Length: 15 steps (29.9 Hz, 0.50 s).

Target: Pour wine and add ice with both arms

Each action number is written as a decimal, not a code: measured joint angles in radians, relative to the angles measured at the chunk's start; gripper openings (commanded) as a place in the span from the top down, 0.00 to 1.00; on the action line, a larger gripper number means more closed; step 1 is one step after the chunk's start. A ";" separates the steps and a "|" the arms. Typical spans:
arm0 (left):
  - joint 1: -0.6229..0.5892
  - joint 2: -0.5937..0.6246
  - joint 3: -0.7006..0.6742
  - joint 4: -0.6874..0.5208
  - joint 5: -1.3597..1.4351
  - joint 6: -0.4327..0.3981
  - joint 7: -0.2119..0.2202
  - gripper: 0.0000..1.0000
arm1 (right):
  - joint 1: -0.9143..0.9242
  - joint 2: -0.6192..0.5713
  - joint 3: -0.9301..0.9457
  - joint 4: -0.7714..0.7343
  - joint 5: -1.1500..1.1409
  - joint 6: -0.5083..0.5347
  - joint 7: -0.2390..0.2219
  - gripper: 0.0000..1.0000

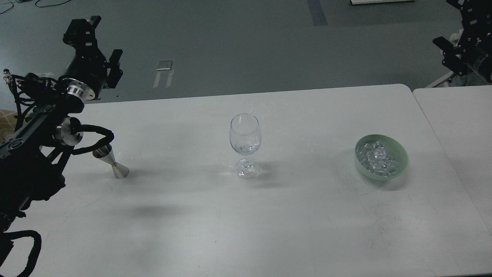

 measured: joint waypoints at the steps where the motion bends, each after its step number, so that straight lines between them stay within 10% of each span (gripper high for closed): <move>1: 0.000 -0.002 0.001 0.000 0.001 0.000 -0.010 0.02 | -0.001 -0.037 -0.017 0.019 -0.003 0.000 0.000 0.00; 15: -0.006 -0.061 0.006 0.000 0.004 -0.035 -0.029 0.02 | 0.017 -0.505 -0.181 0.297 -0.317 0.110 -0.013 0.00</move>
